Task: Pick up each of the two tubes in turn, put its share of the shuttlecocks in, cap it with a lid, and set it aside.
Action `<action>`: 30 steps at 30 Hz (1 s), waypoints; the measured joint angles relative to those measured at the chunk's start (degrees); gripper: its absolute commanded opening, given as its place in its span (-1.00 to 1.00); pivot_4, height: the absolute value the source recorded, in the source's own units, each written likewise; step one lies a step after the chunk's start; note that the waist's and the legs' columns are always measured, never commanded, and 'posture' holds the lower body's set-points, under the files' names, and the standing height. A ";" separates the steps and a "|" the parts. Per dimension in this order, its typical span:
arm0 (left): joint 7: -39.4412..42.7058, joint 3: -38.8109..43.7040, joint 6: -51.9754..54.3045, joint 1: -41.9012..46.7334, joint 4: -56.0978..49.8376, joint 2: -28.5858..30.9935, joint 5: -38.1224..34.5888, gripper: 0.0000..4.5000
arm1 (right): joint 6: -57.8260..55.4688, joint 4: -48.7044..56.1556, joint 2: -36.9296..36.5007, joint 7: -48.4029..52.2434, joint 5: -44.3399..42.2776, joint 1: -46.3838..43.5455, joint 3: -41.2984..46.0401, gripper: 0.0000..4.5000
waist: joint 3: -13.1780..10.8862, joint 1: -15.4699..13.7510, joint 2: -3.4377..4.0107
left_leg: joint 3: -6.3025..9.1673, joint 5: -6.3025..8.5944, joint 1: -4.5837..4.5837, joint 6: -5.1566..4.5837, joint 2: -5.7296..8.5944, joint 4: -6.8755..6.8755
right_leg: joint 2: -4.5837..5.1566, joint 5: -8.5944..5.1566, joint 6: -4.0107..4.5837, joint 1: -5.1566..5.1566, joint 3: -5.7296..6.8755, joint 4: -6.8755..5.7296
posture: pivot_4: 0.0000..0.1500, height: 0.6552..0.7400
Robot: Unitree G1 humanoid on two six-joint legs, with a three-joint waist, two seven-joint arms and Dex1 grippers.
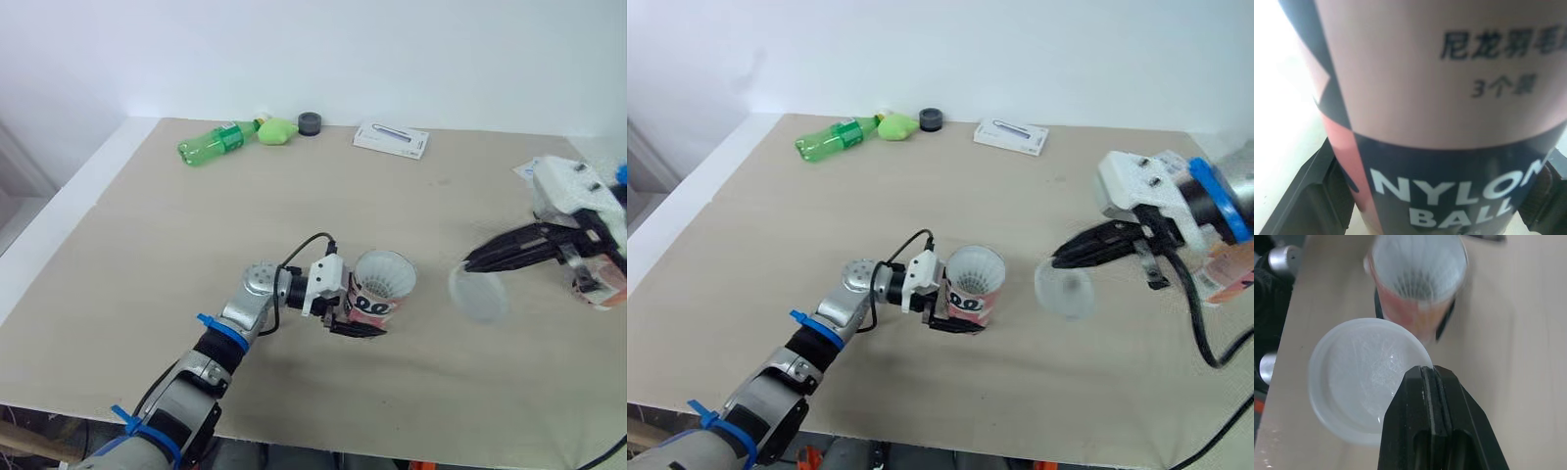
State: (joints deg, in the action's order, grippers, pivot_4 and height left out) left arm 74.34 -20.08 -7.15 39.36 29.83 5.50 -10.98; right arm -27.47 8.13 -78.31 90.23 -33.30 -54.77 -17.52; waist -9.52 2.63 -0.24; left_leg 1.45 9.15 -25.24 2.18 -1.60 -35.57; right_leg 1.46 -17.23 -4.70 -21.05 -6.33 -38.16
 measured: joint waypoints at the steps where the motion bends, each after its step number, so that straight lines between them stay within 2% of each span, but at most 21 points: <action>1: 0.30 -0.05 0.96 0.29 -0.04 0.02 -0.13 0.66 | 0.57 -0.52 1.51 0.01 -0.05 -3.54 -2.84 -0.96 | 0.00 0.01 0.00 | -0.02 0.00 -0.01 0.00 -0.01 0.04 | -0.01 -0.01 0.00 -0.04 0.00 0.00 | 1.00 0.75; 5: 1.37 -0.82 1.45 1.07 0.07 -0.24 0.01 0.66 | 4.03 -3.67 6.44 0.02 -0.15 -14.57 -14.80 -0.96 | -0.05 -0.38 -0.11 | 0.18 0.02 -0.17 0.02 0.00 0.09 | -0.04 0.04 0.38 -0.14 0.17 -0.02 | 1.00 0.75; 15: 3.17 -0.97 3.04 3.34 1.61 -0.08 0.15 0.66 | 14.13 -11.43 11.21 0.07 2.22 -25.06 -29.00 -0.96 | -0.07 -0.43 -0.14 | 0.26 0.06 -0.23 0.05 -0.01 0.06 | -0.07 0.03 0.49 -0.20 0.24 -0.13 | 1.00 0.75; 23: 3.69 -0.86 3.18 4.17 2.82 -0.30 0.19 0.66 | 18.20 -12.32 14.77 0.08 3.26 -28.17 -34.04 -0.96 | -0.07 -0.42 -0.13 | 0.29 0.05 -0.21 0.04 -0.03 -0.01 | -0.07 0.04 0.51 -0.19 0.26 -0.24 | 1.00 0.75; 30: 3.68 -0.75 3.16 4.22 2.91 -0.16 0.26 0.66 | 19.74 -12.10 16.31 0.08 4.44 -28.16 -34.19 -0.96 | -0.07 -0.40 -0.14 | 0.32 0.05 -0.17 0.04 -0.02 -0.13 | -0.09 -0.04 0.59 -0.23 0.28 -0.63 | 1.00 0.75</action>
State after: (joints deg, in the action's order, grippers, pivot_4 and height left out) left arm 78.02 -20.83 -3.98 43.58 32.74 5.34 -10.73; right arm -7.73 -3.97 -61.99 90.31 -28.86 -82.93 -51.71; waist -9.59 2.23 -0.37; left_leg 1.77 9.20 -25.41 2.23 -1.62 -35.69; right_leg 1.37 -17.28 -4.11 -21.28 -6.05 -38.79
